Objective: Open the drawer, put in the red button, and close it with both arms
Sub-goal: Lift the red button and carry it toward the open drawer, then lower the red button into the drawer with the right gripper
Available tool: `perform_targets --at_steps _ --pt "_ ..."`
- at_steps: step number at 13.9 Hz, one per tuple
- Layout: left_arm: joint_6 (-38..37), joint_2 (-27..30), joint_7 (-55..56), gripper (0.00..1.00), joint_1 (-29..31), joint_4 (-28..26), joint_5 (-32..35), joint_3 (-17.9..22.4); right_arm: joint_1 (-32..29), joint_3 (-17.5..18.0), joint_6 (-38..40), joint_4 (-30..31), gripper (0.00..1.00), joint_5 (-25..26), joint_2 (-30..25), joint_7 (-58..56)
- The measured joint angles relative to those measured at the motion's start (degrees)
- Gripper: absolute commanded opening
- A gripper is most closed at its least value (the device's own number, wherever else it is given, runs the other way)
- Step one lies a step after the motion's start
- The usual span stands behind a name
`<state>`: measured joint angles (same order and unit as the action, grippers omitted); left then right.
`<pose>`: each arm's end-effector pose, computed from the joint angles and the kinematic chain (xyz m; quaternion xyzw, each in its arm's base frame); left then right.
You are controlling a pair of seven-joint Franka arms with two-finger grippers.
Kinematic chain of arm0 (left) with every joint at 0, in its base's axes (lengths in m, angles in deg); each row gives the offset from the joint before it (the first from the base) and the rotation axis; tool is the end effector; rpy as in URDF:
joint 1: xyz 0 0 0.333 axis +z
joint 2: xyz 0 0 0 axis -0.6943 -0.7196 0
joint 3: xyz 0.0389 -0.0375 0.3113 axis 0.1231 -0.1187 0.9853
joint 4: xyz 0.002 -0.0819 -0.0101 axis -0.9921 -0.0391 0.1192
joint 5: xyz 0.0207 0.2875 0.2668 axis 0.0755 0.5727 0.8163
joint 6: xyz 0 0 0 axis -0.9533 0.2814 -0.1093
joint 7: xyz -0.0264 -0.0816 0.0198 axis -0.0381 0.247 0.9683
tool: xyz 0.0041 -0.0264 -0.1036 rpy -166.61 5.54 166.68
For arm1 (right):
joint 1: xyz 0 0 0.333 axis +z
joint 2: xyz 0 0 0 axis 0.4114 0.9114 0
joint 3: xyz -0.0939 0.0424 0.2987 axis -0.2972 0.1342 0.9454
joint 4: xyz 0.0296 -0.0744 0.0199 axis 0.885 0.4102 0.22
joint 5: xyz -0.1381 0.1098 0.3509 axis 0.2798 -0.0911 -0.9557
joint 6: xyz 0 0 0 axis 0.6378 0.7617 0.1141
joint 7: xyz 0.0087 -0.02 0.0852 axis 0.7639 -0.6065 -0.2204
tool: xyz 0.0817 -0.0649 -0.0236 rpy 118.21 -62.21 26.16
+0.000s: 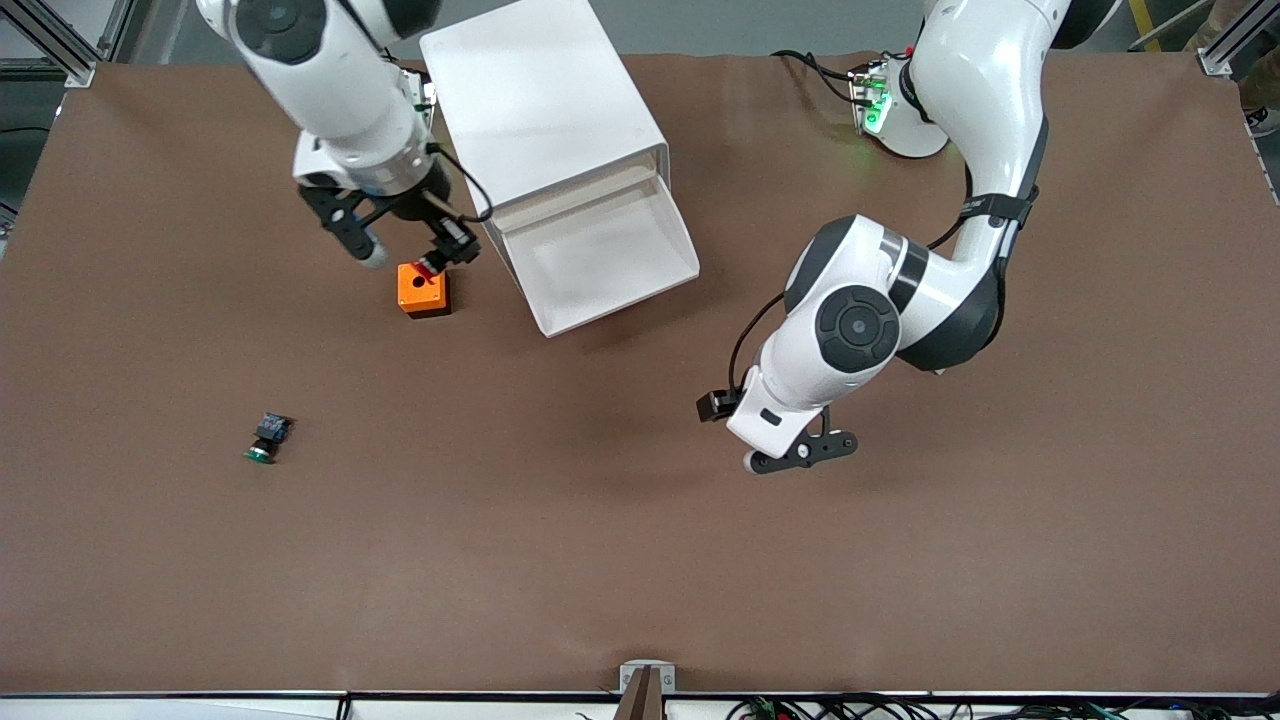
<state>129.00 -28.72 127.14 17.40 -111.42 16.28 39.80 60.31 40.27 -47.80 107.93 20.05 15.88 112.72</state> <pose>0.6362 -0.3750 0.3806 0.9912 0.1067 -0.0513 0.0594 0.4506 0.3104 0.5121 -0.9090 0.4140 0.0319 0.0371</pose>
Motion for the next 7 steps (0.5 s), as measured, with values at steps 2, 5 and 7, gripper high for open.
perform_targets --at_steps 2,5,7 --pt "0.0 -0.03 0.0 1.0 -0.23 -0.63 0.0 -0.01 3.57 -0.01 -2.45 0.06 0.0 0.0 1.36 5.11" --pt "0.01 -0.33 0.0 1.0 -0.63 -1.17 0.0 -0.09 6.86 -0.05 -3.4 0.14 0.0 -0.09 4.01 7.29" --pt "0.03 -0.56 0.0 1.0 -1.18 -1.19 -0.68 -0.19 8.13 -0.07 -5.5 0.2 0.0 -1.09 6.37 7.44"
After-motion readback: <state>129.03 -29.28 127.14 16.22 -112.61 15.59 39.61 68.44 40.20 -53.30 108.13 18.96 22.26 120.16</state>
